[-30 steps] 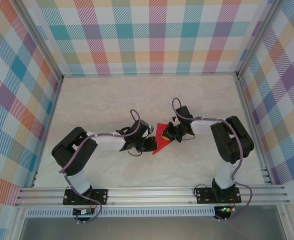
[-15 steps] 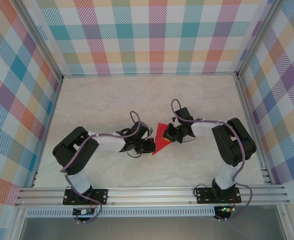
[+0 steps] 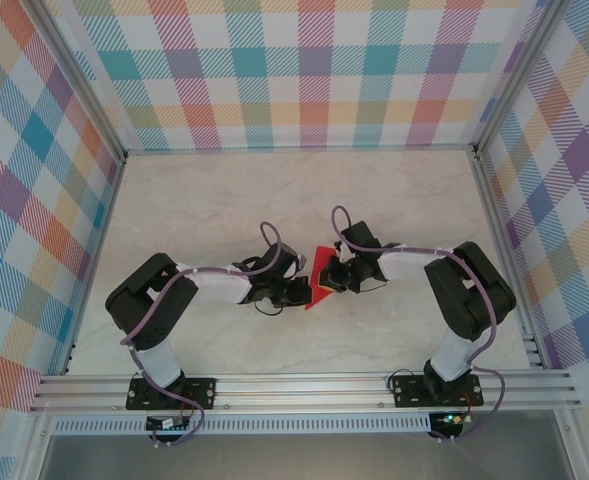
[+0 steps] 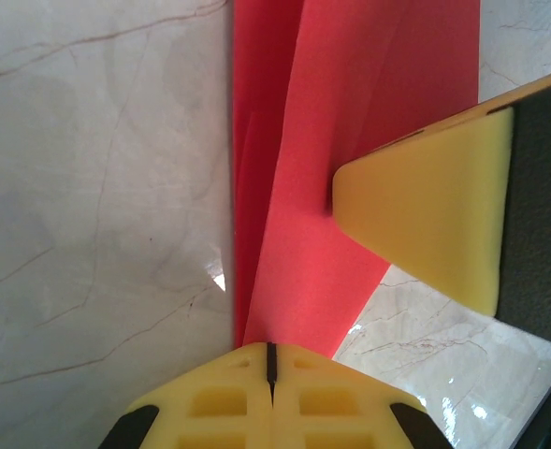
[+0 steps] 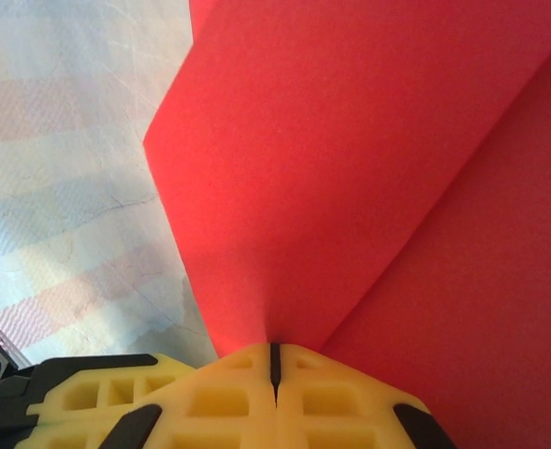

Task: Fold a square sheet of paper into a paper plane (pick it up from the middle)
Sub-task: Fourth fold the wing at the center of the table.

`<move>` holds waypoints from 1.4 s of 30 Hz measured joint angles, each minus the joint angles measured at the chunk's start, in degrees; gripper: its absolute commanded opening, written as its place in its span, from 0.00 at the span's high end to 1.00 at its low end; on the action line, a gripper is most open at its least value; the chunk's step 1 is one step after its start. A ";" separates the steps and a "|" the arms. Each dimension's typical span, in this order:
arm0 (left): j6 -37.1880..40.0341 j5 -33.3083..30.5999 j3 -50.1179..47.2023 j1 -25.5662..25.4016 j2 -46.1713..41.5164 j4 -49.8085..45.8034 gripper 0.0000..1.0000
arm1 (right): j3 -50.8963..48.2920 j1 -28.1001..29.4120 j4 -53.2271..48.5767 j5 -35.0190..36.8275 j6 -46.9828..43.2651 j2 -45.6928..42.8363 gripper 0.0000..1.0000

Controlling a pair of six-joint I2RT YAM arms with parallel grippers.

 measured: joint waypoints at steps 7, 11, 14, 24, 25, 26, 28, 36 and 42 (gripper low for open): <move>0.00 0.00 -0.15 0.00 0.02 0.02 1.00 | 1.38 0.44 -0.24 -1.18 -1.40 2.21 0.96; 0.07 0.02 -0.37 0.00 0.02 0.44 1.00 | 2.23 0.44 -1.55 -0.79 -2.23 2.49 0.96; 0.44 0.07 -0.42 0.00 0.00 0.44 1.00 | 2.97 0.15 -2.67 -0.70 -3.02 2.84 0.96; 3.02 0.50 -0.92 0.00 0.33 1.86 1.00 | 7.93 -2.21 -7.15 -4.66 -6.67 6.84 0.96; 3.08 0.48 -1.09 0.00 0.33 2.25 1.00 | 8.22 -2.49 -7.39 -5.31 -7.10 7.13 0.95; 3.19 0.50 -1.11 0.02 0.33 2.36 1.00 | 8.35 -2.64 -7.54 -5.70 -7.37 7.32 0.95; 3.26 0.50 -1.18 0.02 0.35 2.40 1.00 | 9.01 -2.97 -8.11 -6.25 -8.17 7.89 0.95; 3.93 -0.04 -1.49 0.02 0.44 3.85 1.00 | 12.92 -5.44 -10.29 -8.76 -10.93 10.97 0.95; 4.33 0.04 -1.49 0.02 0.26 3.61 1.00 | 14.82 -8.31 -8.09 -3.82 -11.93 11.28 0.94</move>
